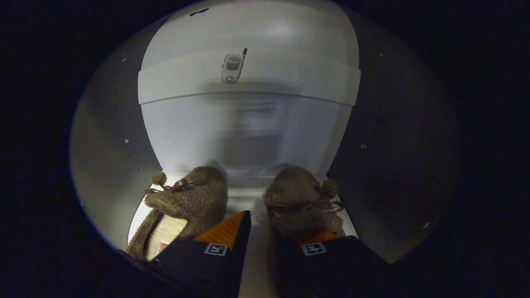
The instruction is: Open the shoe cabinet door, grab the shoes and put them into the shoe cabinet, then close the shoe cabinet door.
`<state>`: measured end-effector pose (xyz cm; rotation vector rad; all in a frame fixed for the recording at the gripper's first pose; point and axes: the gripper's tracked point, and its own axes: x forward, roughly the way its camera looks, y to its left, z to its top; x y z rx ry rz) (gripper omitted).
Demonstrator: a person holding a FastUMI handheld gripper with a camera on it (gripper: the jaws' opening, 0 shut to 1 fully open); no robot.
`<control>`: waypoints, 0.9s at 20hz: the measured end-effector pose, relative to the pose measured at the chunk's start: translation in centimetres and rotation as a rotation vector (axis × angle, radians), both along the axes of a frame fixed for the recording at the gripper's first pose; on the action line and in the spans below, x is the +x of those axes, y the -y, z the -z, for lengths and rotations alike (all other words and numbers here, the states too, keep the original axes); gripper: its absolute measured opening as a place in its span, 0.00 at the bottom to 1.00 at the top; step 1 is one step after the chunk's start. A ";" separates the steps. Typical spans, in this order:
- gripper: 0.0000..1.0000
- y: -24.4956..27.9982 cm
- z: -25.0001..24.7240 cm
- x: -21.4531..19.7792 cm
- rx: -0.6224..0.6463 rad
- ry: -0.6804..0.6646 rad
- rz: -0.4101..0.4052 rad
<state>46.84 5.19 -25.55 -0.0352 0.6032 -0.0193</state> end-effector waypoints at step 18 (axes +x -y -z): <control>0.98 1.3 -18.9 -19.3 0.011 0.521 0.003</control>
